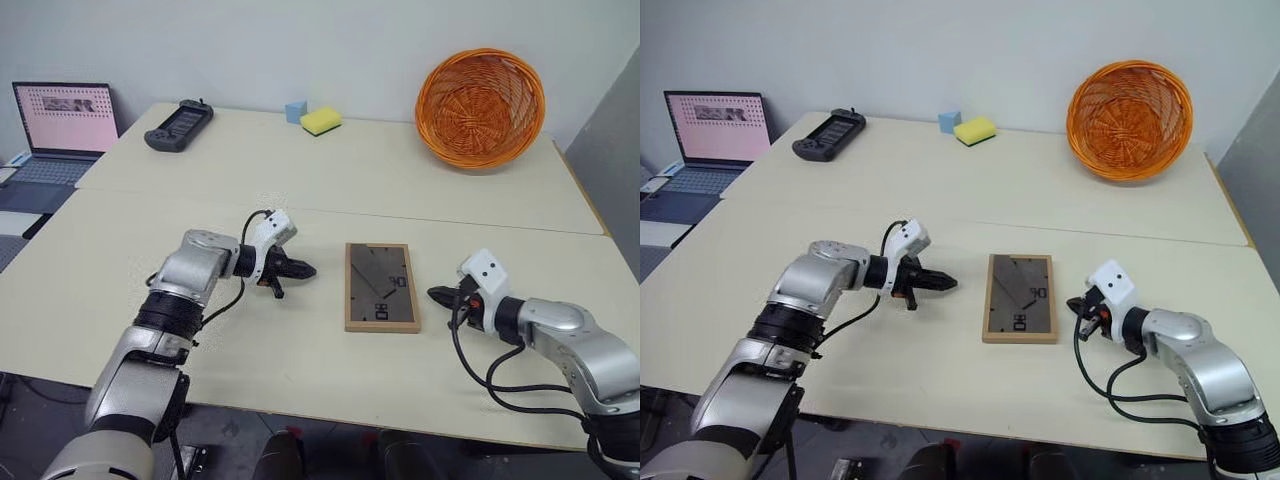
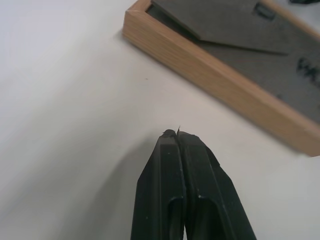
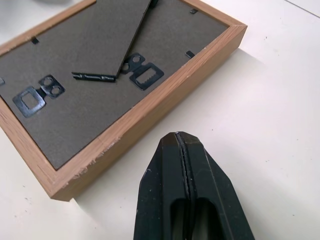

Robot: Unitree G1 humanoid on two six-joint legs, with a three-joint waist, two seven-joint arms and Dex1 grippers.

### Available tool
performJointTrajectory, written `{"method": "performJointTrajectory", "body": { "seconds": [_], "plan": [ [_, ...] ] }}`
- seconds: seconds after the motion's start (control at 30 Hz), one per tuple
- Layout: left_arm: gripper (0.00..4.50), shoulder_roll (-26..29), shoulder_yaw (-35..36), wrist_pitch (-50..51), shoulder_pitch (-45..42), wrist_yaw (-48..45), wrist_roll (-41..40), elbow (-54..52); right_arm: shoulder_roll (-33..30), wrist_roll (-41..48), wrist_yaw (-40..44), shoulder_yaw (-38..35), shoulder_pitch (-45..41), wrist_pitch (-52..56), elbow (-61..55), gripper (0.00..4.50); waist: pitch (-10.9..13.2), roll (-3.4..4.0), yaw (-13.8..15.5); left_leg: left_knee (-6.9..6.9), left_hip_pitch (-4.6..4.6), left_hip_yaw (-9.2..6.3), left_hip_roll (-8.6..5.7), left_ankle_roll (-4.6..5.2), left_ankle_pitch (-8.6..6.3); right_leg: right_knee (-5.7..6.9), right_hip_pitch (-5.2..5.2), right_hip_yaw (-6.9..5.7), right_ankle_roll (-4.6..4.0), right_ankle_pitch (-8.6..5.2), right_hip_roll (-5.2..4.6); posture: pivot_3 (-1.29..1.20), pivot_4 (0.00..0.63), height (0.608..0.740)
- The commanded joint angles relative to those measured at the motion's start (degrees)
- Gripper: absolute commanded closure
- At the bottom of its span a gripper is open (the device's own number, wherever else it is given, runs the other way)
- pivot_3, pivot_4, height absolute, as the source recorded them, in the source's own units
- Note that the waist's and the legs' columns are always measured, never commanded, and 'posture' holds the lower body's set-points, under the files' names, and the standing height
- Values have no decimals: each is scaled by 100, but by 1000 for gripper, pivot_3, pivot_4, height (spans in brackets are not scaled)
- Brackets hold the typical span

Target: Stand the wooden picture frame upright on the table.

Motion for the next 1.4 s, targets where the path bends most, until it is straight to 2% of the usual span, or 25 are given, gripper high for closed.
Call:
{"method": "performJointTrajectory", "body": {
  "seconds": [0.03,0.1,0.23,0.4,0.57,0.7,0.9,1.27,1.3,1.4],
  "plan": [
    [4480,-169,723,3004,-85,648,-740,-904,-38,-25,101,-33,-23,-211,24,4500,0,0,0,0,0,-2,0,0,0,0,0,-1,0,0,0,0,150,740],
    [4480,-573,1290,3788,-286,1477,-1102,-238,27,-47,76,10,-9,-240,50,4500,0,0,3,2,1,-2,0,0,0,1,1,-4,2,-1,0,0,150,740],
    [4480,-841,1771,3876,-206,3114,-2163,353,124,-64,27,95,51,-219,-35,4500,0,-1,-17,6,3,-6,3,0,0,4,1,-10,3,-2,0,0,150,740],
    [4480,-809,2137,3876,134,5237,-4480,527,92,-110,35,183,190,-244,-122,4500,-2,1,-29,4,7,-8,9,-1,0,12,1,-9,1,-1,-3,0,150,740],
    [4480,-571,1900,3876,313,6858,-6684,554,83,-180,68,211,165,-296,-64,4500,-2,0,-17,6,7,-7,4,-2,1,11,2,-5,2,-1,-9,0,150,740],
    [4480,-497,1871,3876,397,7997,-7856,603,117,-252,99,237,111,-348,30,4500,-2,0,1,6,7,-8,3,-2,1,11,2,-7,2,-1,-8,0,150,740],
    [3417,-112,1140,3276,563,9058,-9891,258,138,-271,108,269,114,-372,41,4500,-2,0,20,6,7,-8,-2,-3,1,11,3,-7,1,-1,-10,0,150,740],
    [1321,20,861,3002,667,9055,-10037,181,128,-292,104,254,116,-388,77,4500,-2,0,46,6,7,-5,-3,-4,2,8,3,-3,1,-1,-9,0,150,740],
    [1181,21,856,2992,675,9061,-10037,176,131,-298,103,257,116,-394,82,4500,-2,0,47,6,7,-5,-3,-4,2,8,2,-3,1,-1,-8,0,150,740],
    [1181,27,850,2972,712,9087,-10037,184,151,-318,100,280,101,-434,136,4500,-2,0,51,6,7,-4,-4,-4,2,7,3,-1,1,-1,-9,0,150,740]
  ]
}}
